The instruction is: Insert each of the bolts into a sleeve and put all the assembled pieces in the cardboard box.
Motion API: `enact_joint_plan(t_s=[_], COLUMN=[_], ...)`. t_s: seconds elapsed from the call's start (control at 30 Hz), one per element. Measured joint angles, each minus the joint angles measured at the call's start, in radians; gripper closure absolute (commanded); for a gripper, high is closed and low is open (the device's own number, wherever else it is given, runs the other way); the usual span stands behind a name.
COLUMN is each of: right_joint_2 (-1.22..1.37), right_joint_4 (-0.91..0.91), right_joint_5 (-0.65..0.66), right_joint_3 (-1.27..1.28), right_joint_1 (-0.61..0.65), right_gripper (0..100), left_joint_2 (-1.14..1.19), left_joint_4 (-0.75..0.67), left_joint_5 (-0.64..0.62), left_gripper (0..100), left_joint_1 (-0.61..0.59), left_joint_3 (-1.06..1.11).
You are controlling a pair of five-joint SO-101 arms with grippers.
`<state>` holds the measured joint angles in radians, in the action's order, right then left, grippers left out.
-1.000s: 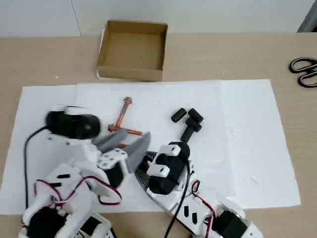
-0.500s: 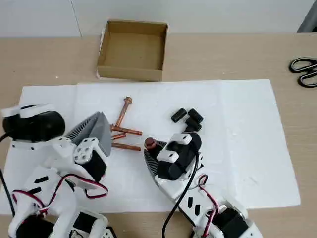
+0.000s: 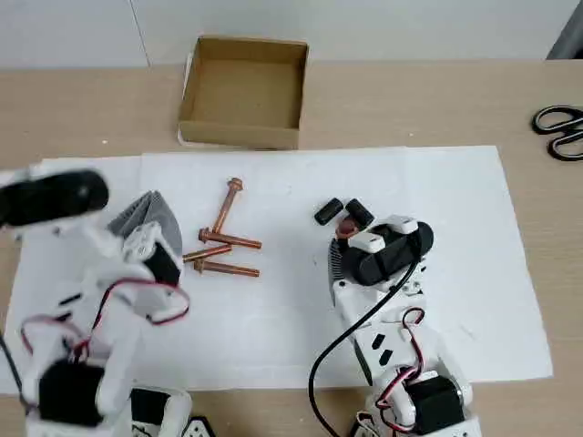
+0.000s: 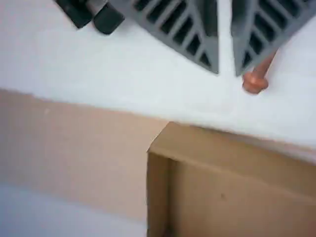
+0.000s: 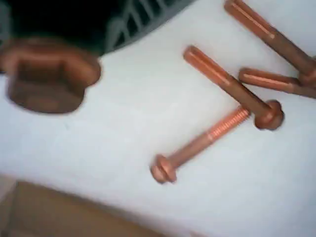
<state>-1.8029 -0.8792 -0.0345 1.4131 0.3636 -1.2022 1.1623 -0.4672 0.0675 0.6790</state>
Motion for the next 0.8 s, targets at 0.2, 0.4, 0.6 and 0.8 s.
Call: enact_joint_plan(t_s=[0.2, 0.4, 0.6, 0.8], right_joint_2=[0.0, 0.123, 0.502, 0.924], right_joint_4=[-0.009, -0.009, -0.009, -0.009], right_joint_5=[0.0, -0.025, -0.098, -0.107], right_joint_3=[0.0, -0.055, -0.311, -0.614], right_joint_1=[-0.028, -0.074, -0.077, -0.077], right_gripper=[99.5, 99.5, 99.5, 99.5], left_joint_2=[0.183, 0.31, 0.325, 0.33], left_joint_4=[0.115, 0.336, 0.367, 0.367], left_joint_5=[0.017, 0.04, 0.012, 0.0], left_gripper=[99, 99, 99, 99], left_joint_1=[0.0, -0.008, -0.008, -0.008], left_joint_3=[-0.077, -0.176, -0.207, -0.207])
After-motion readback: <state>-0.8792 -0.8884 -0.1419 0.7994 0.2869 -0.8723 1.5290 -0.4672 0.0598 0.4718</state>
